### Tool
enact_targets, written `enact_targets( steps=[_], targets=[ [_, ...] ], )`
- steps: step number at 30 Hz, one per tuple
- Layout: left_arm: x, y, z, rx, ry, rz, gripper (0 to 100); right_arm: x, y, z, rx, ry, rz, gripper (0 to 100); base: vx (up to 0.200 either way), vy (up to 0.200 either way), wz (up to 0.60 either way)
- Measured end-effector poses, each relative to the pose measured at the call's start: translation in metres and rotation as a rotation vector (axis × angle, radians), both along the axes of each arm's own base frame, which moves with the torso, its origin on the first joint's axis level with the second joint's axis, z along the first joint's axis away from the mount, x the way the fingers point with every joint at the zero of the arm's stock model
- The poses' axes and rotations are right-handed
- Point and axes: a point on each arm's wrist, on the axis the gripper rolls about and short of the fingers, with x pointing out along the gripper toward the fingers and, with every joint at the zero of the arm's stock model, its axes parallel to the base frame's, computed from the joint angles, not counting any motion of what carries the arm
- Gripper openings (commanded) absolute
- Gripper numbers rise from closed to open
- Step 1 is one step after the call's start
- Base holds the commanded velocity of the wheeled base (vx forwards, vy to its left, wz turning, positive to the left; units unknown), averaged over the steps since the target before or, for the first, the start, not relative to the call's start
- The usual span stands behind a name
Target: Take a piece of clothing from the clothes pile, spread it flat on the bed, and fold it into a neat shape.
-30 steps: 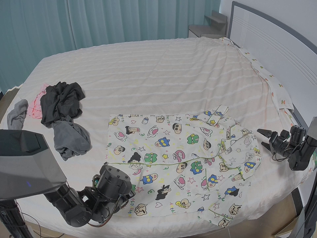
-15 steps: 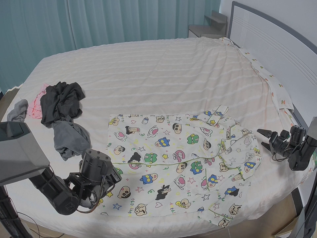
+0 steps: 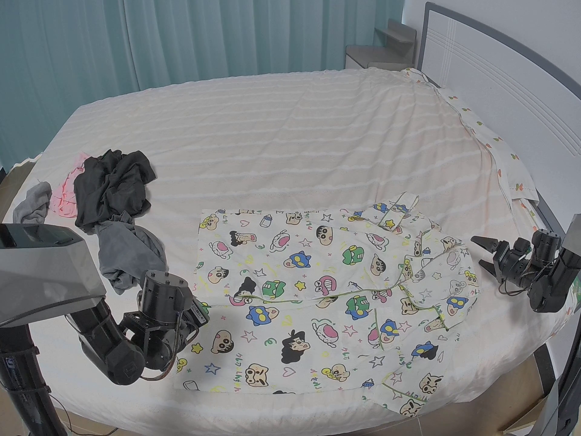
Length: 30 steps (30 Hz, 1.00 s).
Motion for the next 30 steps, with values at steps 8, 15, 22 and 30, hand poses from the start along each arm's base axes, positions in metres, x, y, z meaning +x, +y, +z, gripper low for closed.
enact_targets(
  steps=[8, 15, 22, 30],
  targets=[
    [0.003, 0.002, -0.009, 0.006, 0.015, 0.012, 100, 0.0, 0.0, 0.002, 0.002, -0.004, -0.001, 100, 0.0, 0.0, 0.0],
    [0.003, 0.008, -0.005, -0.006, -0.001, 0.03, 100, -0.002, -0.001, 0.018, 0.01, -0.052, -0.008, 100, 0.0, 0.0, 0.0],
    [-0.01, 0.012, 0.013, -0.048, -0.035, -0.009, 100, -0.009, 0.004, 0.038, 0.015, -0.096, -0.005, 100, 0.0, 0.0, 0.0],
    [-0.033, 0.006, 0.045, -0.159, -0.127, -0.07, 100, -0.027, 0.037, 0.063, 0.009, -0.121, 0.07, 100, 0.0, 0.0, 0.0]
  ],
)
